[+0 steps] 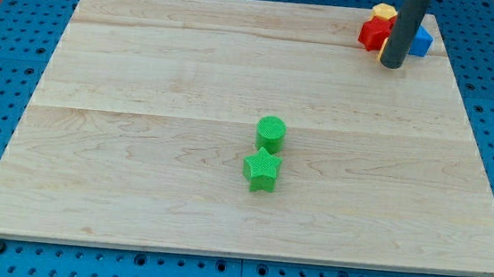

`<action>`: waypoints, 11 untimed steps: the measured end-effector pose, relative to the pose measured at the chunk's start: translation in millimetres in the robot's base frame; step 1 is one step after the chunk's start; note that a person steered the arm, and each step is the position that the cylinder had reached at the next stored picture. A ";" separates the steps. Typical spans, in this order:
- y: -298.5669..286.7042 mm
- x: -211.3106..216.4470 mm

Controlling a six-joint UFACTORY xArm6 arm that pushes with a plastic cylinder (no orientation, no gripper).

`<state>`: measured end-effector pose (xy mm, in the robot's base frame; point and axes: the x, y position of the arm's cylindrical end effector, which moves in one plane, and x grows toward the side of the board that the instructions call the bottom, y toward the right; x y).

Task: Touch the right side of the blue triangle

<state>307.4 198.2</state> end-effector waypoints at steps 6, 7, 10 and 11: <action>-71.3 42.3; -126.8 1.8; -137.2 -88.2; -135.7 27.0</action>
<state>334.4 62.6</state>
